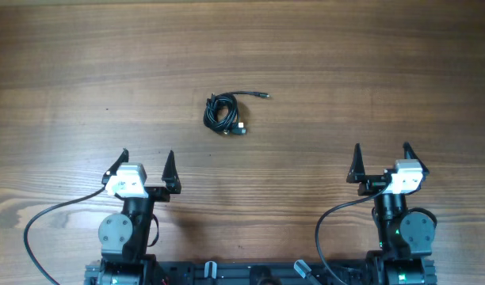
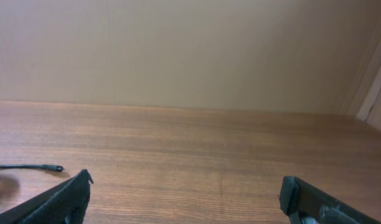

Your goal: Untangle cables

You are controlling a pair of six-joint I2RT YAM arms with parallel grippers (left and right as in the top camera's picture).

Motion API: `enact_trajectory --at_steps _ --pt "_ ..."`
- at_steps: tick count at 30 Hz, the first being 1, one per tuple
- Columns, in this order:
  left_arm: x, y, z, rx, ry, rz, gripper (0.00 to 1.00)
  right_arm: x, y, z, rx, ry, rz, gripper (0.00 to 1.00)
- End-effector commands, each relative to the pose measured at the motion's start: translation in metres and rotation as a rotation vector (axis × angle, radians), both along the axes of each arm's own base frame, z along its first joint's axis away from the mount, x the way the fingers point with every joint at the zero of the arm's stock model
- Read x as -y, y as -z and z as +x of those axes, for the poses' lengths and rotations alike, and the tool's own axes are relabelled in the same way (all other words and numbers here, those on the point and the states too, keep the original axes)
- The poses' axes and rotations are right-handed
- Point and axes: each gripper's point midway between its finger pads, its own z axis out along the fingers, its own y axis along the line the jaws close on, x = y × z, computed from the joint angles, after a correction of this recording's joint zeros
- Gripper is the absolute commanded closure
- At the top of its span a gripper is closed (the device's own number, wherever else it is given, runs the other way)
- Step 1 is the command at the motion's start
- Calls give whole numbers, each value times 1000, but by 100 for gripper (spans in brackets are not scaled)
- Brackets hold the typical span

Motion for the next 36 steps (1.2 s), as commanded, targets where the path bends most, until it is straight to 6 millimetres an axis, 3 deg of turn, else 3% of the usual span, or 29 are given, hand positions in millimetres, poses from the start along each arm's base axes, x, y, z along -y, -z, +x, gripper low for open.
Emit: enact_trajectory --at_steps 1,12,27,31,36 --pt "4 -3 0 19 20 13 0 -1 1 0 -2 -10 -5 0" --pt "4 -21 0 91 20 9 0 -1 1 0 -2 -10 -5 0" --pt "4 -30 0 125 20 -9 0 -1 1 0 -2 -10 -5 0" --pt "4 -57 -6 160 26 -113 0 -1 1 0 -2 -10 -4 0" --pt "6 -117 -22 231 48 -138 0 -1 1 0 -2 -10 -5 0"
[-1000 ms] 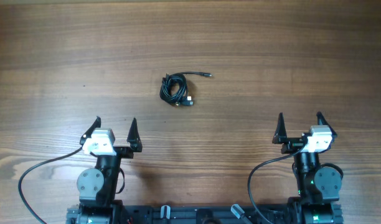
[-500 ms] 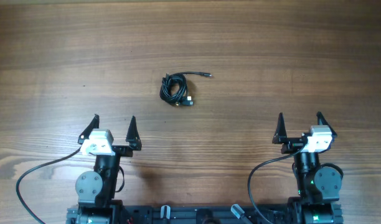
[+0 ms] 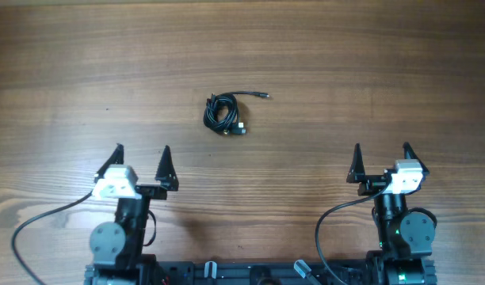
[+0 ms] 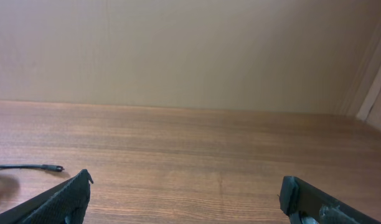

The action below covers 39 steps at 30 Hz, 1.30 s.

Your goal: Untangle cables

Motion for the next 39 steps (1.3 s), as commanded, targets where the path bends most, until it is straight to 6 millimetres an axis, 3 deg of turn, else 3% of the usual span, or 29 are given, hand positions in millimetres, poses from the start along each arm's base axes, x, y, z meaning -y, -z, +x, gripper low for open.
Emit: enact_trajectory --at_steps 1,5,8,13,17,23,28,29,30,31,32,34,39 --pt "3 -78 -19 111 29 -48 0 -1 1 0 -2 -10 -5 0" --pt "8 -128 -27 67 58 -42 0 -1 1 0 -2 -10 -5 0" --pt "13 -151 -22 -46 84 -35 0 -1 1 0 -2 -10 -5 0" --pt "32 -169 4 -277 179 -33 0 -1 1 0 -2 -10 -5 0" --pt "52 -160 25 -450 290 -55 0 -1 1 0 -2 -10 -5 0" --pt "87 -124 52 -640 488 -124 0 -1 1 0 -3 -10 -5 0" --pt "93 -95 74 -740 511 -151 0 -1 1 0 -2 -10 -5 0" --pt "93 -90 79 -754 510 -155 11 -1 1 0 -2 -10 -5 0" --pt "94 -83 83 -774 508 -160 57 -1 1 0 -3 -10 -5 0" --pt "94 -76 88 -805 500 -181 84 -1 1 0 -3 -10 -5 0" --pt "94 -66 91 -851 483 -225 96 -1 1 0 -3 -10 -5 0" --pt "96 -42 94 -971 444 -315 96 -1 1 0 -3 -10 -5 0" --pt "106 10 91 -1186 434 -336 96 -1 1 0 -2 -10 -5 0"
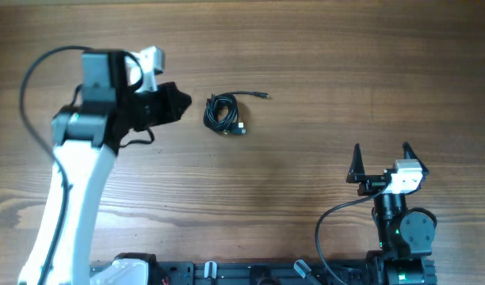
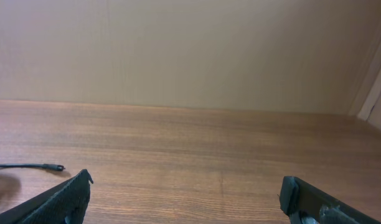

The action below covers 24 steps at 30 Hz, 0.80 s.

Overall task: Untangle cables
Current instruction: 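Move the left gripper over the black cable coil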

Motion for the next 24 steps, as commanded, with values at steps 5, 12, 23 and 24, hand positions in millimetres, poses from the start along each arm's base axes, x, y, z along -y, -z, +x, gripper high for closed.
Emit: enact_trajectory --at_steps 5,12,23,24 --pt "13 56 0 -228 3 21 96 -1 0 0 -1 -7 -5 0" --pt "12 67 4 -248 -4 41 91 -1 0 0 0 -7 -5 0" --pt "12 67 4 -248 -4 41 73 -1 0 0 -1 -7 -5 0" --pt "12 67 4 -249 -4 41 72 -1 0 0 -1 -7 -5 0"
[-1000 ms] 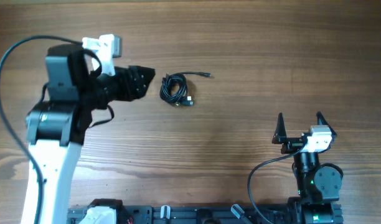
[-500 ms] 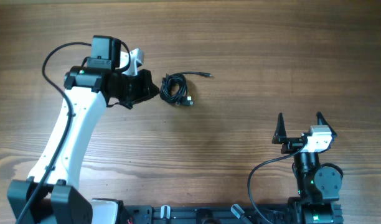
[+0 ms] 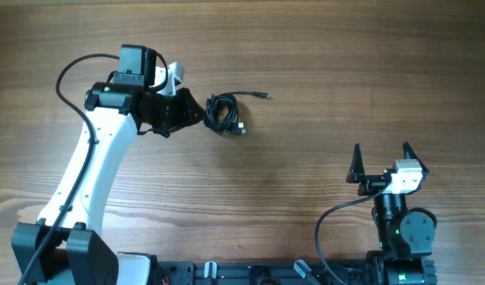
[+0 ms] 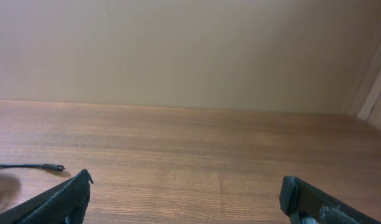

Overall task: Untangle cables
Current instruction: 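Move the left gripper over the black cable coil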

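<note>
A small black cable bundle (image 3: 221, 114) lies coiled on the wooden table (image 3: 322, 55), left of the middle. One loose end with a plug (image 3: 263, 96) trails to its right. My left gripper (image 3: 191, 112) reaches in from the left, its black fingers (image 3: 177, 111) spread just beside the coil, apart from it as far as I can tell. My right gripper (image 3: 380, 152) rests open near the front right, far from the cable. In the right wrist view only the plug end (image 4: 52, 167) shows at the left edge, and the right gripper (image 4: 184, 196) holds nothing.
The left arm's white link (image 3: 84, 174) slants across the left side of the table, with its cable (image 3: 68, 75) looping above it. A beige wall (image 4: 190, 50) rises behind the table's far edge.
My left gripper has moved right and slightly nearer, from well left of the coil to just beside it. The cable bundle and the right arm have not moved.
Both grippers first rested open at the front edge, and the coil lay untouched. The left one then shifted slightly left at its base. After that it was stretched out over the left of the table, and now it sits by the coil.
</note>
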You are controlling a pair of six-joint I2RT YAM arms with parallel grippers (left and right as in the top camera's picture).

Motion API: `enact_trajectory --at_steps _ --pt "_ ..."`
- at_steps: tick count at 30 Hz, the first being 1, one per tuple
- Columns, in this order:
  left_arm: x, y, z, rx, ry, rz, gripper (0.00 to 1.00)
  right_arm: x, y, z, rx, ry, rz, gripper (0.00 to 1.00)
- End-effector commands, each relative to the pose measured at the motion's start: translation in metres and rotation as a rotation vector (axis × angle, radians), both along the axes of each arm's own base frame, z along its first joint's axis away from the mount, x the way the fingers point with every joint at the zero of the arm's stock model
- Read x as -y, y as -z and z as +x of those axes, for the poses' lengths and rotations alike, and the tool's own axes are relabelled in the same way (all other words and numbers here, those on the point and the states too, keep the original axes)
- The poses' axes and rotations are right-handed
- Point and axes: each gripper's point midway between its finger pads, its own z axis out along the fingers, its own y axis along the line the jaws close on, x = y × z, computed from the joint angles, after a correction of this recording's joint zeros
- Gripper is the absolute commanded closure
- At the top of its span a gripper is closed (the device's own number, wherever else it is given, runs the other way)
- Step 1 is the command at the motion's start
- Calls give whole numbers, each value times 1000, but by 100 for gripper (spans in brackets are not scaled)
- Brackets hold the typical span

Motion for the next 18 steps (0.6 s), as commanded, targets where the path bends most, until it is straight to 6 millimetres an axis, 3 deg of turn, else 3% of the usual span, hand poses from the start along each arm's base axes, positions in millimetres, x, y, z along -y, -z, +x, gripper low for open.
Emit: enact_trajectory --at_steps 1,18 --pt "0 -1 2 3 -1 5 72 -1 0 0 0 -7 -5 0" --pt "0 0 1 -2 -1 6 64 -1 0 0 -1 -7 -5 0"
